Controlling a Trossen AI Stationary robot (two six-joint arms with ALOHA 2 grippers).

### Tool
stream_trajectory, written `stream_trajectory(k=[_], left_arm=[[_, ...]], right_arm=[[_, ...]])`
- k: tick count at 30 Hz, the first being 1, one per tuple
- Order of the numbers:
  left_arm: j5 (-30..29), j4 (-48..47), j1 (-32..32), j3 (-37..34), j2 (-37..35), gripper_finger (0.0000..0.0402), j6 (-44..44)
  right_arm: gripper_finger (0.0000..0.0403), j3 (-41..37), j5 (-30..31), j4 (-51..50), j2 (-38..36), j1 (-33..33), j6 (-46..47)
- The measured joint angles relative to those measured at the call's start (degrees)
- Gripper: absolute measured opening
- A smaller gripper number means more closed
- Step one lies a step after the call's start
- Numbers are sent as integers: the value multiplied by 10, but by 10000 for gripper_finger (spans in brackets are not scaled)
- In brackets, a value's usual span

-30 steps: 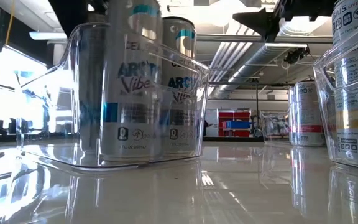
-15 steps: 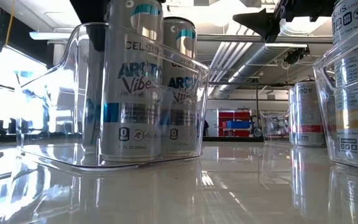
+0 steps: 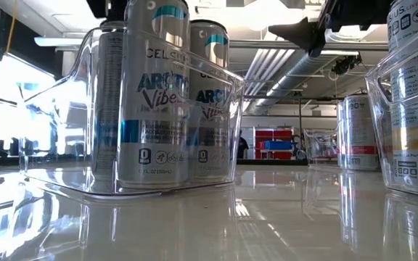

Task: Sort soda cans
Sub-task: Adjust the white-blue soda can in the bottom left transparent bin, then move the transparent bins to the top center of the table

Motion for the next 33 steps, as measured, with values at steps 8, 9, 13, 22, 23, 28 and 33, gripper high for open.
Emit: stream_trajectory(k=[8,9,13,22,23,28,33], left_arm=[[-37,-115,-86,0,-60,317,-150],[-43,-116,-107,0,-66,317,-179],[-105,-88,-188,-21,-70,317,-272],[-186,62,-214,-176,-48,289,-301],[-190,70,-210,-191,-48,282,-296],[-201,72,-184,-244,-49,248,-243],[-204,91,-156,-286,-49,230,-185]], right_arm=[[383,0,15,2,48,-16,17],[383,0,15,6,55,-19,12],[383,0,-3,40,71,-34,-9],[383,0,-67,77,72,-43,-12],[383,0,-77,76,72,-42,-8],[383,15,-113,61,72,-19,-31],[382,83,-102,-56,72,12,-81]])
